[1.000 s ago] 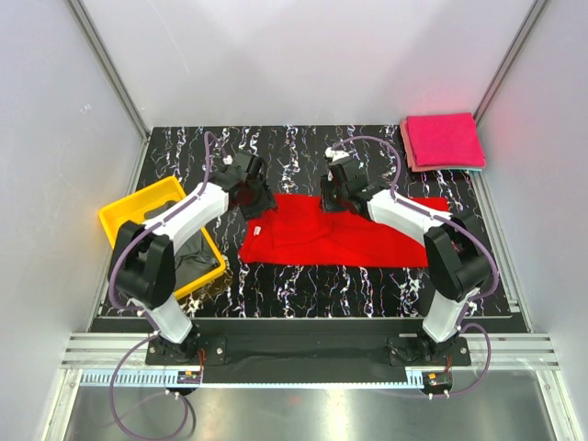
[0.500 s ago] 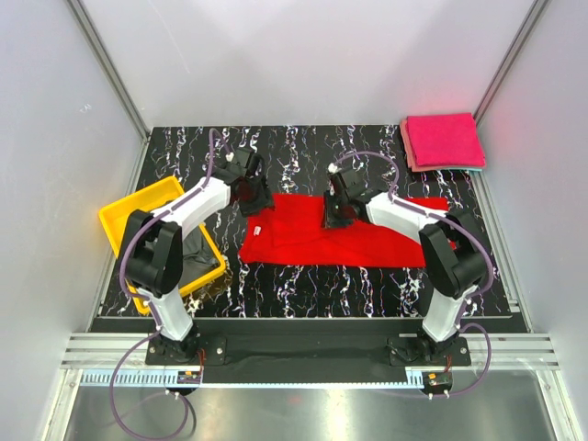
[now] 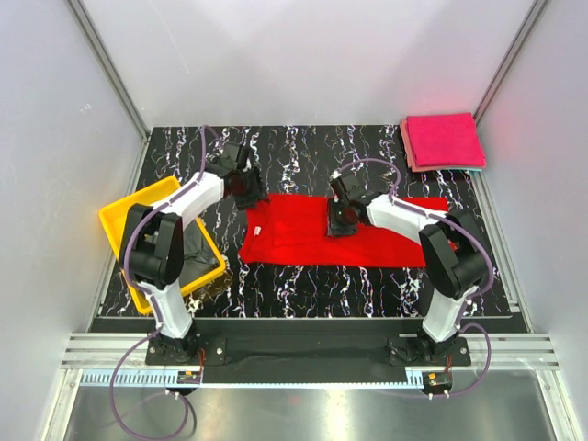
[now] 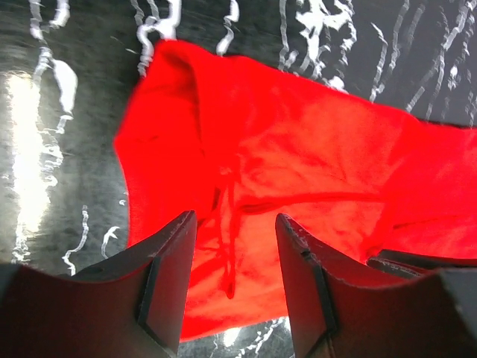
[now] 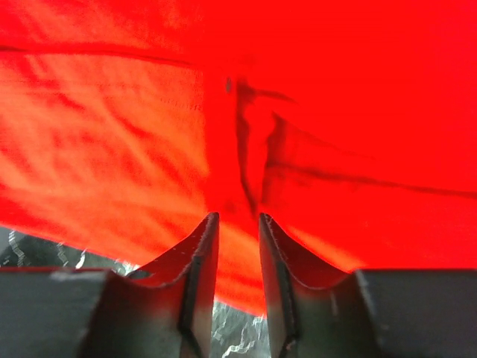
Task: Fold and stack the t-shirts
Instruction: Fold the tshirt
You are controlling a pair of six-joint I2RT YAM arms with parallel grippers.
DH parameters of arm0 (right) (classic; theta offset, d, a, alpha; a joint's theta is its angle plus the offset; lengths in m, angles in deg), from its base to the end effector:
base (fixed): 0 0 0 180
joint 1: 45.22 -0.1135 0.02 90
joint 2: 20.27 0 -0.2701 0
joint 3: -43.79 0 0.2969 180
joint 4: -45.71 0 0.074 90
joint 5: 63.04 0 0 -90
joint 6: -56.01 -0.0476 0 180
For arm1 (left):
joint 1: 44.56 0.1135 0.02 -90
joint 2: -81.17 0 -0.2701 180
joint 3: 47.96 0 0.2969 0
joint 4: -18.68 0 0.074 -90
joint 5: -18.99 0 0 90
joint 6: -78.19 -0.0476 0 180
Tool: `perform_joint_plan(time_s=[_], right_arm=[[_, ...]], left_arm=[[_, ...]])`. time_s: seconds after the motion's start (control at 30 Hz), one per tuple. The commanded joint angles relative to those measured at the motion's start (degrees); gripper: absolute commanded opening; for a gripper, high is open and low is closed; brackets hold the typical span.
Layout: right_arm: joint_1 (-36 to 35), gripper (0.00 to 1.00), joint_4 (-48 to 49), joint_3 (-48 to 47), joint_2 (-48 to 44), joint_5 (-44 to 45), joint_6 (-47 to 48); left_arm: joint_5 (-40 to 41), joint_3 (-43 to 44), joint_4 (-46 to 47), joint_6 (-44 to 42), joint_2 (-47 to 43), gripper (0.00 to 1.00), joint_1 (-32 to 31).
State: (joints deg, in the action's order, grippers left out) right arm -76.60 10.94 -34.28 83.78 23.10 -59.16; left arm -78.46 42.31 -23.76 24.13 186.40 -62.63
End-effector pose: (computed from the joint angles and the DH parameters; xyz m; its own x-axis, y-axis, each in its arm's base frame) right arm 0.3499 0.2172 0.1395 -0.9071 -0.0562 -0.4172 -0.1788 0.9486 0.2610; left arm 0.4193 -0.1433 0.1954 -0.8679 -0.3290 -0.3721 -0.1673 0.8990 -0.4047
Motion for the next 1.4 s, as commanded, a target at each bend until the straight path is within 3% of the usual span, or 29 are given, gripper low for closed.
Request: perform_joint_plan(time_s=[0.0, 0.33, 1.07, 1.37], right_arm=[[0.35, 0.37, -4.39, -3.55, -4.56, 2.01, -2.34], [2.19, 0.41, -5.63, -3.81, -1.31, -1.68, -6.82], [3.43, 0.37, -1.32, -3.72, 2.91, -4.85, -8.23], [3.51, 0.24, -1.94, -4.08, 2.21, -4.23, -7.44]], left_arm=[[-2.84, -3.44, 1.6, -1.4, -5.36, 0.52, -1.88], [-8.73, -19.63, 9.5, 3.6, -12.95, 0.49, -7.33], [-2.75, -18.84, 8.99, 5.01, -6.27, 0.47, -9.88], [-1.7, -17.44, 8.55, 5.28, -5.91, 0.21, -9.88]])
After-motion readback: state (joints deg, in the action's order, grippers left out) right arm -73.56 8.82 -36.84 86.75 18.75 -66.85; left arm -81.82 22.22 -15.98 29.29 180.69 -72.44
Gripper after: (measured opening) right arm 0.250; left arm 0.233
